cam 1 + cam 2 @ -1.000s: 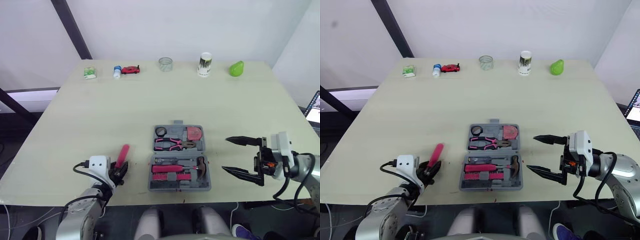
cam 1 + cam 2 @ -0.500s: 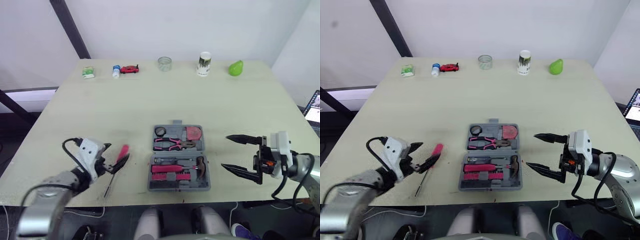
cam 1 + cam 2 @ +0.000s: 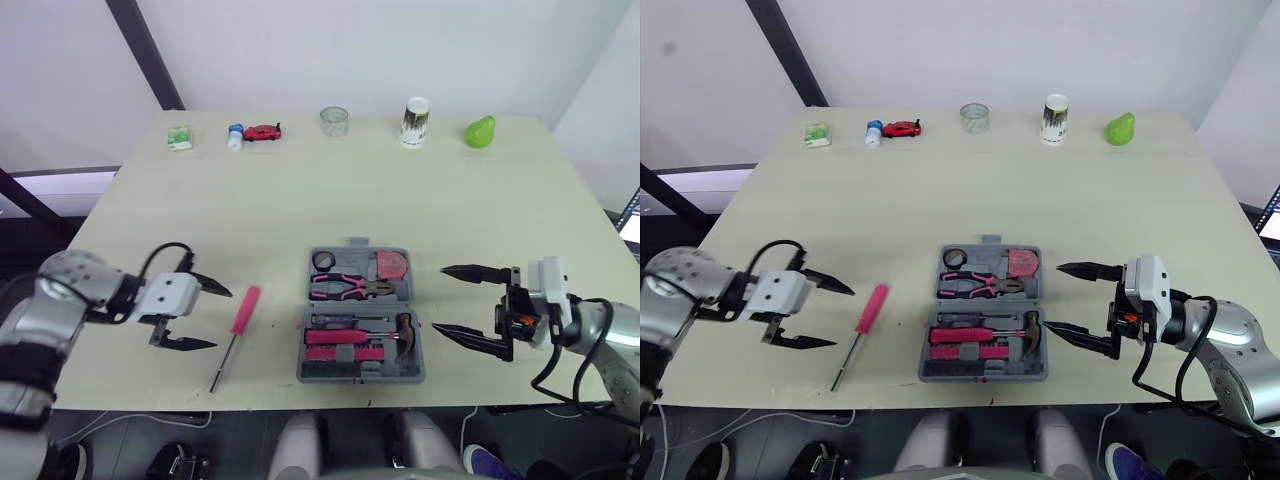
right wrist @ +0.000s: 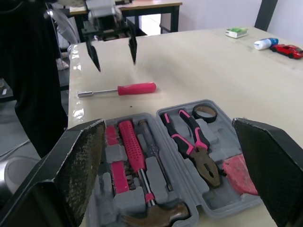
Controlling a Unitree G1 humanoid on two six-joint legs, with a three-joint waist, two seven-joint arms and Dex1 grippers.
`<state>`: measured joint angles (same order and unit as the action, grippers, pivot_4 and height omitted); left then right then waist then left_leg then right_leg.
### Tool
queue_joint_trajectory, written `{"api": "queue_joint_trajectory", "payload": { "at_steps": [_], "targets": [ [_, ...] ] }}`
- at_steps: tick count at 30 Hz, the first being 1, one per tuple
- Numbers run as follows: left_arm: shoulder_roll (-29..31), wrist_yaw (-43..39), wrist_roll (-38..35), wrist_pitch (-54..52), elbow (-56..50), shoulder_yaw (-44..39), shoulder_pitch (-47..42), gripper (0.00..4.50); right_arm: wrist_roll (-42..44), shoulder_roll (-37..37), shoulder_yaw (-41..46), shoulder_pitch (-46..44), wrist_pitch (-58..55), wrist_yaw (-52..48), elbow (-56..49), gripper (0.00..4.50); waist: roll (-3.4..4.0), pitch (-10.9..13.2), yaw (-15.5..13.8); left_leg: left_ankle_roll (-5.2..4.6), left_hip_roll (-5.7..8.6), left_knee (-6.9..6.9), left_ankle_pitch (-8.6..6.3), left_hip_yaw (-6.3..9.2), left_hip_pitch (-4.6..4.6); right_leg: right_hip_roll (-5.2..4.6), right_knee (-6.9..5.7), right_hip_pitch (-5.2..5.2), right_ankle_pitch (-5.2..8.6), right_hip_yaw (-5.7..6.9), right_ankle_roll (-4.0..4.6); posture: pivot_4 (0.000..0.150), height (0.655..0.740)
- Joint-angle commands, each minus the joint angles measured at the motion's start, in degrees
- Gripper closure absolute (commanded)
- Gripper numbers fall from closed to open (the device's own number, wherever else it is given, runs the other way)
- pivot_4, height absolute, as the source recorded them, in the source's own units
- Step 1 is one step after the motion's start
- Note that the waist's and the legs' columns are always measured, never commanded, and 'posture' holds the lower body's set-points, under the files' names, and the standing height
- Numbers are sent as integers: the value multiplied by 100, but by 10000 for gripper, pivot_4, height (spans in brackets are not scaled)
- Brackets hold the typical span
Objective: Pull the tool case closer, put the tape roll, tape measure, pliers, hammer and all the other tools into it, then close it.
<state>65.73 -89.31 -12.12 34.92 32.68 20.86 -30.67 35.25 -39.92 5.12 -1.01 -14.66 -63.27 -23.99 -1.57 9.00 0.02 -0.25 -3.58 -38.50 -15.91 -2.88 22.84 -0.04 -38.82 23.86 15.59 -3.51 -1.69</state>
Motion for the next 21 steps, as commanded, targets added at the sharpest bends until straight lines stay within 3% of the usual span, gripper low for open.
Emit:
{"api": "queue_joint_trajectory", "payload": {
  "at_steps": [1,5,10,21],
  "targets": [
    [83,-319,355,1400,801,1345,-1023,323,15,46,42,-39,126,9,-109,0,0,0,-10,0,0,-1,0,-1,-1,0,-2,0,0,-1,0,1500,7400],
    [-364,-319,1024,2661,1690,2321,-2140,323,10,80,22,-48,115,56,-155,0,-1,1,-12,-1,2,-4,0,3,1,3,-2,-1,-1,1,-1,1500,7400],
    [-1154,-319,1914,4171,2715,2897,-3118,323,27,62,46,-11,80,84,-211,0,-2,1,-77,-1,3,-21,0,3,4,2,-4,-5,-2,1,-4,1500,7400],
    [-1886,449,3176,5412,3412,3206,-3437,323,33,64,74,-33,69,170,-218,0,-4,1,-53,-2,4,-29,-1,9,6,2,-10,-7,-4,0,-6,1500,7400]
  ]
}}
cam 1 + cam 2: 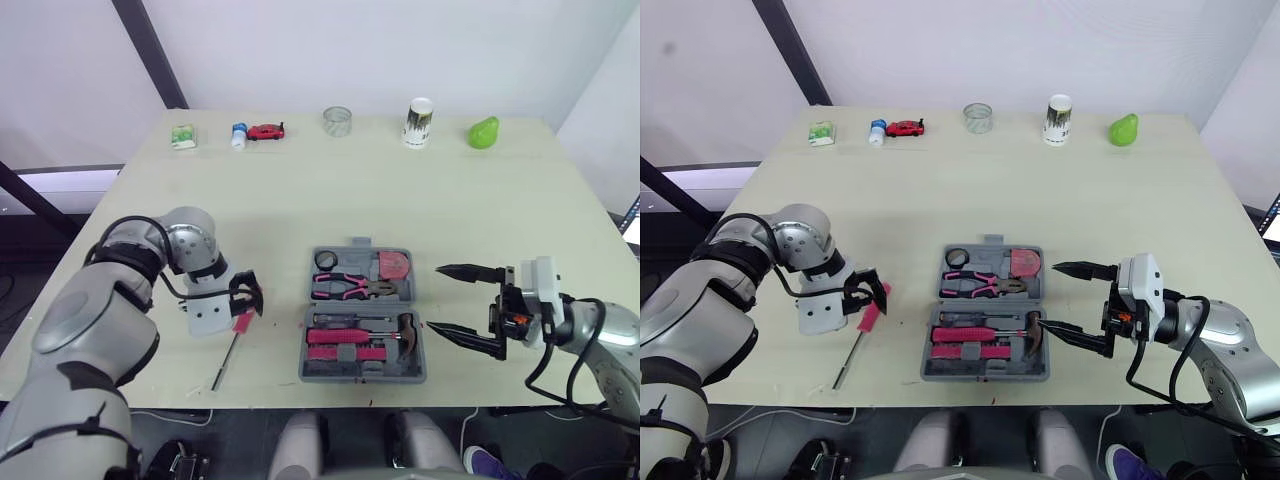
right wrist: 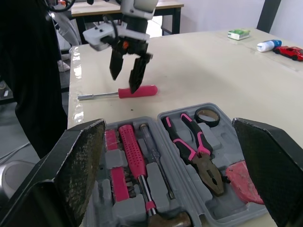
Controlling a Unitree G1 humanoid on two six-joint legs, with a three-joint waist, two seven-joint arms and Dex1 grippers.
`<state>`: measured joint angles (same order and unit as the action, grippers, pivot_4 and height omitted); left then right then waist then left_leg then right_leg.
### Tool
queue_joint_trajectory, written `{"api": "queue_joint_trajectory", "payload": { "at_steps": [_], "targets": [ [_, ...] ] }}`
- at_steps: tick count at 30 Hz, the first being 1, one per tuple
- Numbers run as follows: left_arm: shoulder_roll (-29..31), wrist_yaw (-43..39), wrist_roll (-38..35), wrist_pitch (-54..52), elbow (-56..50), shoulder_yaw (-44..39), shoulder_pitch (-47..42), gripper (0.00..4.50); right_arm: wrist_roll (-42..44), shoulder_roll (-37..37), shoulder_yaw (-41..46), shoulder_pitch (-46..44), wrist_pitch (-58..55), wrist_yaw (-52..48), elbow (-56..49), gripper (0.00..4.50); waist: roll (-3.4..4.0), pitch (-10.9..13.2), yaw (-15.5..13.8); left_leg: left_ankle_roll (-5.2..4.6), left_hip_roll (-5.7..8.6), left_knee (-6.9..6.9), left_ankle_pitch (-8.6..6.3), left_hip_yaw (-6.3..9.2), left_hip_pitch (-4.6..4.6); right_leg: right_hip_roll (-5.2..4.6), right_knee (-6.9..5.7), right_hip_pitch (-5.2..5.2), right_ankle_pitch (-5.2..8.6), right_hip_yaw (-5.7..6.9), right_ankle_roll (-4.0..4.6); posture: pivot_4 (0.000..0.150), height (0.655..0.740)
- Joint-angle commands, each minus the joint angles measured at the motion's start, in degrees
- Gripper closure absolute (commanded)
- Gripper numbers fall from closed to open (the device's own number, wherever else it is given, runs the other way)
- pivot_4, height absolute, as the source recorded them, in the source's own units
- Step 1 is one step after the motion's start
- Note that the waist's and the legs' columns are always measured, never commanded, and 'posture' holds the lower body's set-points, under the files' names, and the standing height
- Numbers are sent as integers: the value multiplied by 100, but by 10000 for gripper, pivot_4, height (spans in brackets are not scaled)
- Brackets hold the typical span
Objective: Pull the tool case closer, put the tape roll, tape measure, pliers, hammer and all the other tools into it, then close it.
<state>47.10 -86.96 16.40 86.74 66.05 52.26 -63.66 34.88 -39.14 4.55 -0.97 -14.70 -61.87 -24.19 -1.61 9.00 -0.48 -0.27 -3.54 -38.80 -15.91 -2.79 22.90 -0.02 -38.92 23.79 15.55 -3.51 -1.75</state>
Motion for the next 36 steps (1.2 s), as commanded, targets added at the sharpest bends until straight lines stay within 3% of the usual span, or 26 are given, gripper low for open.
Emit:
{"api": "queue_joint_trajectory", "payload": {
  "at_steps": [1,24,34,36],
  "targets": [
    [-61,322,469,267,87,56,-150,323,66,-8,124,-50,73,36,-189,0,0,0,-13,0,0,-1,0,0,0,0,0,0,0,0,0,1500,7400],
    [-346,4030,4395,78,-356,199,-402,323,78,-308,126,84,40,-236,-168,0,-3,-2,-24,0,0,-19,0,5,-3,-3,-2,-16,-6,4,-8,1500,7400],
    [-460,5120,4986,43,-264,345,-420,323,34,-237,94,104,99,-180,-148,0,38,-26,-32,-1,3,-33,0,2,-20,-5,-14,-31,-9,-1,-14,1500,7400],
    [-448,5219,5078,41,-265,372,-411,5430,28,-221,83,96,106,-175,-138,0,45,-30,-31,-1,4,-34,0,1,-20,-5,-14,-31,-10,-1,-15,1500,7400]
  ]
}}
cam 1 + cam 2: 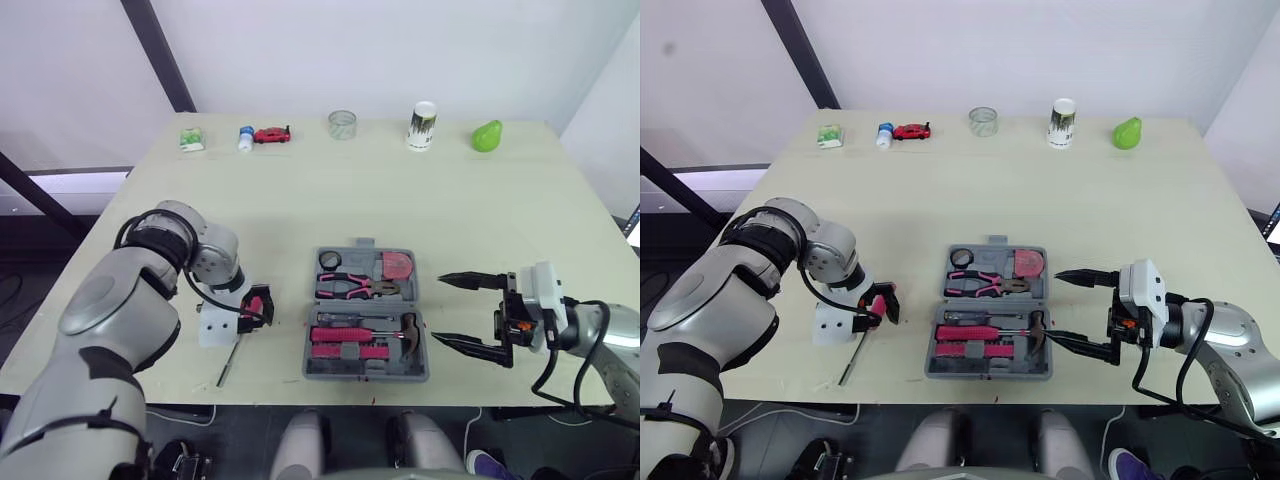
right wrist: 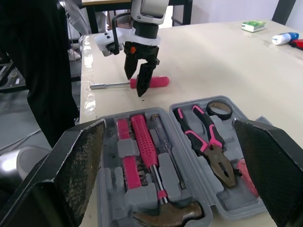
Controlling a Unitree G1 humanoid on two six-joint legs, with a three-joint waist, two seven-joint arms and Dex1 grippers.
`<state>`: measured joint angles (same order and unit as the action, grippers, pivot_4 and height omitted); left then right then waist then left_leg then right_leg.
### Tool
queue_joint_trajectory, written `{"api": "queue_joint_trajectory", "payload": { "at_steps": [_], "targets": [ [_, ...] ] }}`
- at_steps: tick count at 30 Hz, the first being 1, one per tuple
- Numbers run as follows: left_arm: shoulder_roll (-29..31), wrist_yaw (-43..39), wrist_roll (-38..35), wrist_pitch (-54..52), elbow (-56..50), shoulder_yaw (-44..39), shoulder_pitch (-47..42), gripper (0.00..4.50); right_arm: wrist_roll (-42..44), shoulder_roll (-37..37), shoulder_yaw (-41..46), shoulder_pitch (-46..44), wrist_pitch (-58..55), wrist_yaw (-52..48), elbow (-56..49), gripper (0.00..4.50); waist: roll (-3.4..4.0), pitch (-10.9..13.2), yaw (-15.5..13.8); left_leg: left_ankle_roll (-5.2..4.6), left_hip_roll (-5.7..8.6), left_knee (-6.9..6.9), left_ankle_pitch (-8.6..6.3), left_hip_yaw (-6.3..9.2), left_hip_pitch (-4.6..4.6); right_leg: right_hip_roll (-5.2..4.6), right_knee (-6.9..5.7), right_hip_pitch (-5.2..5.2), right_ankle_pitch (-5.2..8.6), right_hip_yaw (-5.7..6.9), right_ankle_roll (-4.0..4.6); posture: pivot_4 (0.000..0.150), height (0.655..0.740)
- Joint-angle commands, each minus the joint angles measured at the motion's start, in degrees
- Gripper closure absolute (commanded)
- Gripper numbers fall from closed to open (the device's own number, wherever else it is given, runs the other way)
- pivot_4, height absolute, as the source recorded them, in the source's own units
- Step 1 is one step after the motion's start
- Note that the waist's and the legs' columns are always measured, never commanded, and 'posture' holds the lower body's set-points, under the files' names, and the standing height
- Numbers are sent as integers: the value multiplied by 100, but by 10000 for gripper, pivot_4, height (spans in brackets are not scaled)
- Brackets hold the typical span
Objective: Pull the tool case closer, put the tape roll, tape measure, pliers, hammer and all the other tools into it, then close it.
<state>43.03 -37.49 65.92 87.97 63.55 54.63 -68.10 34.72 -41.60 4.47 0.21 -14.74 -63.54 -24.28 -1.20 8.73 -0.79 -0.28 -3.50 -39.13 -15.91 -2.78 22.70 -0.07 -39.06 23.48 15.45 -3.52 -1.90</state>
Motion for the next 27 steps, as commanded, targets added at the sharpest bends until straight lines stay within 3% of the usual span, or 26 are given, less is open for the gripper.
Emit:
{"api": "queue_joint_trajectory", "payload": {
  "at_steps": [1,8,17,27],
  "targets": [
    [-40,319,158,-78,-8,137,36,7502,39,31,85,-29,114,-8,-121,0,6,-3,0,0,0,0,0,0,0,0,0,0,0,0,0,1500,7400],
    [-80,570,274,-12,-16,136,-10,40923,2,84,66,-78,153,-21,-56,0,16,-10,-7,0,5,-3,0,0,0,-4,1,-2,-2,-2,-3,1500,7400],
    [-95,223,-269,381,406,2,-343,40979,-38,124,67,-60,191,-20,-50,0,-4,2,-2,0,7,-8,0,1,7,-5,4,-1,-4,-2,-7,1500,7400],
    [223,-760,-1439,-48,724,-401,-667,40979,-24,133,51,-9,170,3,-96,0,-17,9,10,0,7,-9,0,2,9,-3,4,1,-4,0,-8,1500,7400]
  ]
}}
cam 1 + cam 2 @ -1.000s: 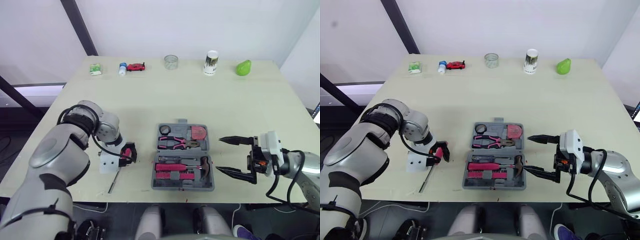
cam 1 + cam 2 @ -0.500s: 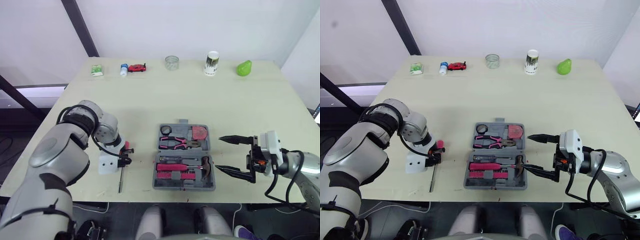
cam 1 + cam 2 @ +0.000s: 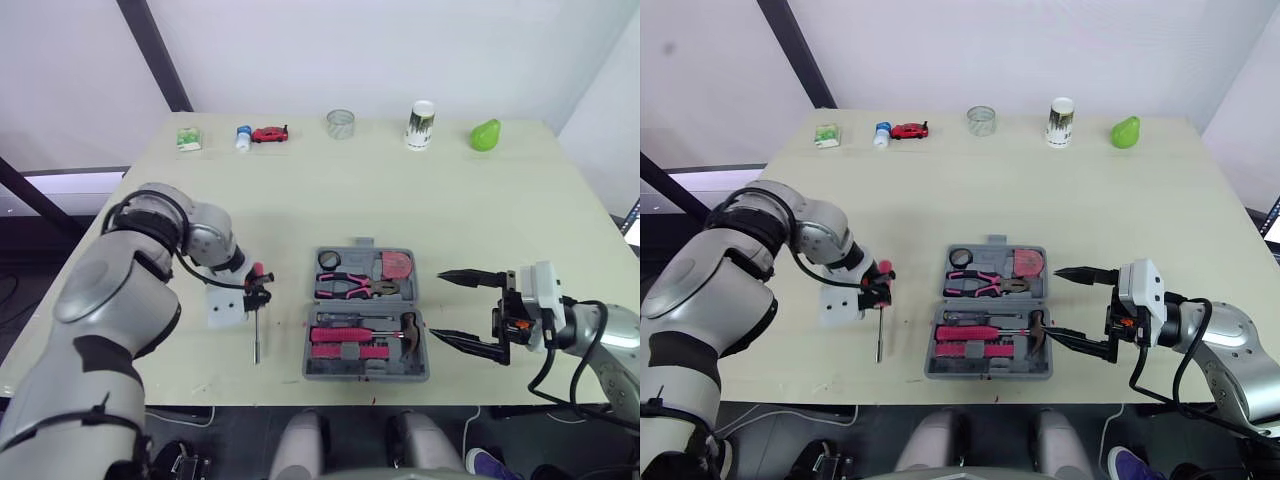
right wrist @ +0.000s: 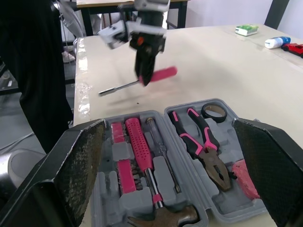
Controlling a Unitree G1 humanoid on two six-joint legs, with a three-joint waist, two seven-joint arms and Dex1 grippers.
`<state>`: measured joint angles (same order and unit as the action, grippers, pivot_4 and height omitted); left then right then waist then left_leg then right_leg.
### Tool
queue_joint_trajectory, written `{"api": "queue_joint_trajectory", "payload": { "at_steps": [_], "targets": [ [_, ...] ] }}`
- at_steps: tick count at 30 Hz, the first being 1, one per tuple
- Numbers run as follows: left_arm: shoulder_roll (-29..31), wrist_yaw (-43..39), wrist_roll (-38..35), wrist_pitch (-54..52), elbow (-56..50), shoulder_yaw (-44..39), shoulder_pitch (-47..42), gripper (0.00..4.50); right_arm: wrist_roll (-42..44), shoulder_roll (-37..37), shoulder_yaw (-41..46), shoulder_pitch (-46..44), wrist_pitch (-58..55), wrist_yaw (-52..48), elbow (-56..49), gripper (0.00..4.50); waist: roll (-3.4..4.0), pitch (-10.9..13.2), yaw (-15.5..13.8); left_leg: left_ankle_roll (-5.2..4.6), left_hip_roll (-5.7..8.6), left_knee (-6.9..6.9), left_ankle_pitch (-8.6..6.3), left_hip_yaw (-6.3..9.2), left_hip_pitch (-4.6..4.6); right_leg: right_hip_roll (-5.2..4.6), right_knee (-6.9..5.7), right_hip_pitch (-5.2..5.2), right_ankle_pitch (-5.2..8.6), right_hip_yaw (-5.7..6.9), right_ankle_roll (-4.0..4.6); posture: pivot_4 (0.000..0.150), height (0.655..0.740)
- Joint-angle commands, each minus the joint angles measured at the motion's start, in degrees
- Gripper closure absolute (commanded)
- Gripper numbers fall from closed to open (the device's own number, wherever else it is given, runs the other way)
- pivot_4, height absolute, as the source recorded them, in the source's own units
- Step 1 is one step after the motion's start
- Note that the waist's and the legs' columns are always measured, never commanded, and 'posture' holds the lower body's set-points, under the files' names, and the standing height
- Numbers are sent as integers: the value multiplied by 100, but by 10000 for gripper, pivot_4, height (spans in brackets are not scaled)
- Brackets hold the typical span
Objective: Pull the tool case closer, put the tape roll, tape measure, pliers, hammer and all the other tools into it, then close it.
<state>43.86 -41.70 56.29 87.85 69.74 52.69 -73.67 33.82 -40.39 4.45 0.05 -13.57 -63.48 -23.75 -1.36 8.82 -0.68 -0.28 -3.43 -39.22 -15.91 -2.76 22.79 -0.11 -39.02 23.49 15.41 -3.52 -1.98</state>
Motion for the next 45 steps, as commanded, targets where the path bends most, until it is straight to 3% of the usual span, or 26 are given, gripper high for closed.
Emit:
{"api": "queue_joint_trajectory", "payload": {
  "at_steps": [1,7,13,17,23,26,29,31,35,40,45],
  "targets": [
    [181,-478,-631,-164,75,-290,-88,40980,62,16,41,2,50,-3,-140,0,0,0,-1,0,0,0,0,0,0,0,0,0,0,0,0,1500,7400],
    [495,-1054,-1256,-908,-498,-657,283,40979,70,31,34,32,39,4,-168,0,0,0,8,0,0,0,0,0,0,0,0,1,0,1,0,1500,7400],
    [795,-1366,-1542,-2984,-1097,-1360,657,40979,85,29,24,16,21,-8,-160,0,-2,1,0,0,-2,-2,0,2,2,0,-2,1,0,3,0,1500,7400],
    [852,-2021,-2510,-4436,-1607,-2163,1193,40979,89,28,42,47,22,3,-177,0,0,0,2,0,-3,-2,0,3,3,0,0,2,0,6,0,1500,7400],
    [1066,-2699,-3622,-6622,-3257,-3209,2354,40980,89,39,50,104,34,21,-193,0,0,0,32,0,-13,-3,0,3,3,2,-7,4,1,11,1,1500,7400],
    [1105,-2647,-3916,-7697,-4145,-3685,2964,40980,89,48,47,120,35,35,-201,0,0,0,35,0,-16,-4,0,4,4,2,-9,4,1,14,2,1500,7400],
    [791,-2498,-4722,-9703,-5432,-4517,3691,40980,96,44,47,115,35,18,-182,0,1,0,34,0,-16,-6,0,3,3,1,-13,4,1,12,2,1500,7400],
    [693,-2316,-4883,-10542,-6033,-4844,3977,40980,97,41,50,111,39,6,-166,0,0,0,16,1,-18,-10,0,6,5,-1,-17,4,1,16,2,1500,7400],
    [625,-1875,-5060,-11400,-6947,-5258,4455,40980,89,50,29,71,39,-7,-129,0,0,-1,23,0,-16,-13,0,9,2,4,-24,4,1,16,2,1500,7400],
    [-116,-1160,-5931,-14301,-8874,-6453,5263,40980,74,94,-16,13,89,-67,-41,0,-2,-1,60,1,-16,-14,0,8,-1,2,-30,5,2,10,2,1500,7400],
    [-631,-208,-6089,-16612,-10038,-6895,5386,40980,89,91,19,-26,118,-158,86,0,-4,-1,87,0,-12,-14,0,16,-3,3,-37,4,2,14,3,1500,7400]
  ]
}}
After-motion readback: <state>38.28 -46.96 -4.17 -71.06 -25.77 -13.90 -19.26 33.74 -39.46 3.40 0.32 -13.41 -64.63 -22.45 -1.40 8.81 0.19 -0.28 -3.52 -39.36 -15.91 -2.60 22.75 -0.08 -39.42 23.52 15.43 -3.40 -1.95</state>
